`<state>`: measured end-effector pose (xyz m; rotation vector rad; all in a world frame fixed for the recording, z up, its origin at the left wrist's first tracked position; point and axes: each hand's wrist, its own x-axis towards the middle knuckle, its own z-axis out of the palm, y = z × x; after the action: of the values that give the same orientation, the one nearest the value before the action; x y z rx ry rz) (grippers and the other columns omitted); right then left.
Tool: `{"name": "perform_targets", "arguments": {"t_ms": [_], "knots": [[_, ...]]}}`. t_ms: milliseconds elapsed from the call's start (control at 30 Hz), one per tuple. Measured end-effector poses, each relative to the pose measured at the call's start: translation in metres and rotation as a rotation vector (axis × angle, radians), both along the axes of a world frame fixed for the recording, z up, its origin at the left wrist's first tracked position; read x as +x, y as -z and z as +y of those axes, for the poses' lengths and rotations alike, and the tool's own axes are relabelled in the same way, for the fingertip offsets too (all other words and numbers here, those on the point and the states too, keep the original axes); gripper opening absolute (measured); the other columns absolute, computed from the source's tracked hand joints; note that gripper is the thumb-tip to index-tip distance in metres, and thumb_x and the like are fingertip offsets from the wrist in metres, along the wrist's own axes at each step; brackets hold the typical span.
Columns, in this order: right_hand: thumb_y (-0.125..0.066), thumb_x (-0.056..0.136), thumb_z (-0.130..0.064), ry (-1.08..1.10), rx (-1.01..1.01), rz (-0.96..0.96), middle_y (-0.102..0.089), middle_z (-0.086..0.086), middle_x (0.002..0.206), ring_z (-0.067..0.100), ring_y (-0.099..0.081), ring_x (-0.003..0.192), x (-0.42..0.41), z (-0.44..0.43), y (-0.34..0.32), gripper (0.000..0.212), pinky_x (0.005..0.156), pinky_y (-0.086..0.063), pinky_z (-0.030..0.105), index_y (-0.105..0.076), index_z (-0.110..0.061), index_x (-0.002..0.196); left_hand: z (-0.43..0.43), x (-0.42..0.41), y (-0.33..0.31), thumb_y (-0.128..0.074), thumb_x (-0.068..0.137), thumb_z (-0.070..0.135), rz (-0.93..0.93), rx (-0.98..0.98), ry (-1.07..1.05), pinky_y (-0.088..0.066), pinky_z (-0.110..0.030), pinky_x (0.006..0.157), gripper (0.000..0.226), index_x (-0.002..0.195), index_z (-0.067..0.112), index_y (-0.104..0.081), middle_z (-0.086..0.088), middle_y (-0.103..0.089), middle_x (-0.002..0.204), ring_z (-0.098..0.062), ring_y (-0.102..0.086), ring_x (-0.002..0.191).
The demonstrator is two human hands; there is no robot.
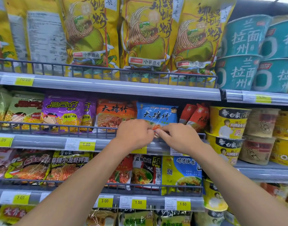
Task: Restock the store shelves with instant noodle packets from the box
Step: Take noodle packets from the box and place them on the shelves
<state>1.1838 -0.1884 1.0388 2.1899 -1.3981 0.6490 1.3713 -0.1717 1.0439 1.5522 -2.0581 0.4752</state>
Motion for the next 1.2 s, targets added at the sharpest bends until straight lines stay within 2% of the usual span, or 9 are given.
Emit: {"name": "perform_targets", "arguments": {"t_ms": [67,167,267,333,400,500,633,800,1200], "knots": [[-0.02,0.097,-0.068,0.029,0.001,0.012,-0.069,-0.006,0.082,0.017,-0.064,0.08,0.002,-0.001,0.001,0.061,0.069,-0.035,0.035,-0.069,-0.032,0.099,0.001,-0.002,0.0,-0.034,0.093,0.041,-0.016,0.053,0.005,-0.038,-0.037,0.071,0.036,0.101,0.032,-0.068,0.0,-0.069,0.1,-0.024,-0.053,0.081],[-0.024,0.097,-0.067,0.035,0.007,-0.004,-0.068,-0.005,0.081,0.018,-0.063,0.081,0.004,0.002,0.004,0.055,0.073,-0.041,0.037,-0.065,-0.031,0.093,0.001,-0.003,0.008,-0.031,0.092,0.042,-0.027,0.014,-0.01,-0.041,-0.042,0.084,0.044,0.119,0.036,-0.065,-0.003,-0.07,0.104,-0.028,-0.061,0.092],[-0.03,0.097,-0.063,0.032,-0.061,-0.032,-0.062,-0.007,0.079,0.019,-0.06,0.081,0.002,0.005,0.011,0.047,0.07,-0.042,0.037,-0.061,-0.029,0.088,0.0,-0.002,0.018,-0.034,0.091,0.042,-0.037,-0.103,-0.035,-0.044,-0.043,0.09,0.039,0.11,0.032,-0.067,0.0,-0.07,0.098,-0.028,-0.063,0.09],[-0.03,0.096,-0.062,0.043,-0.078,-0.042,-0.061,-0.009,0.082,0.018,-0.058,0.083,0.0,0.007,0.016,0.045,0.072,-0.045,0.038,-0.059,-0.029,0.089,0.0,-0.002,0.024,-0.035,0.091,0.044,-0.04,-0.139,-0.044,-0.043,-0.048,0.098,0.039,0.11,0.03,-0.067,0.003,-0.07,0.101,-0.026,-0.064,0.093],[-0.031,0.096,-0.062,0.06,-0.097,-0.04,-0.062,-0.01,0.089,0.018,-0.057,0.089,-0.001,0.009,0.02,0.043,0.077,-0.047,0.039,-0.06,-0.03,0.097,0.001,-0.002,0.028,-0.038,0.091,0.045,-0.036,-0.154,-0.056,-0.037,-0.054,0.108,0.04,0.119,0.032,-0.064,0.004,-0.07,0.114,-0.026,-0.062,0.107],[-0.039,0.096,-0.058,0.057,-0.128,-0.052,-0.064,-0.009,0.107,0.018,-0.056,0.106,-0.002,0.011,0.024,0.043,0.087,-0.045,0.041,-0.062,-0.03,0.119,0.005,-0.001,0.033,-0.041,0.092,0.044,-0.026,-0.177,-0.063,-0.023,-0.061,0.116,0.046,0.134,0.032,-0.056,0.005,-0.061,0.133,-0.023,-0.047,0.131],[-0.045,0.095,-0.054,0.044,-0.16,-0.099,-0.063,-0.009,0.119,0.018,-0.054,0.115,0.0,0.016,0.025,0.044,0.094,-0.045,0.041,-0.06,-0.028,0.128,0.014,0.003,0.036,-0.044,0.093,0.043,0.003,-0.233,-0.051,-0.018,-0.061,0.119,0.052,0.143,0.031,-0.046,0.005,-0.048,0.148,-0.021,-0.03,0.146],[-0.051,0.092,-0.053,0.019,-0.189,-0.147,-0.059,-0.01,0.126,0.016,-0.05,0.123,0.007,0.026,0.028,0.045,0.099,-0.043,0.042,-0.058,-0.03,0.13,0.023,0.012,0.037,-0.044,0.094,0.048,-0.007,-0.246,-0.061,-0.013,-0.061,0.121,0.052,0.144,0.034,-0.043,0.004,-0.038,0.157,-0.022,-0.017,0.152],[-0.056,0.09,-0.056,-0.047,-0.165,-0.172,-0.053,-0.008,0.138,0.017,-0.043,0.135,0.056,0.071,0.046,0.053,0.111,-0.037,0.044,-0.056,-0.028,0.135,0.066,0.076,0.059,-0.036,0.096,0.058,-0.033,-0.227,-0.065,-0.014,-0.06,0.121,0.055,0.148,0.038,-0.039,0.005,-0.032,0.161,-0.02,-0.015,0.153]]}}
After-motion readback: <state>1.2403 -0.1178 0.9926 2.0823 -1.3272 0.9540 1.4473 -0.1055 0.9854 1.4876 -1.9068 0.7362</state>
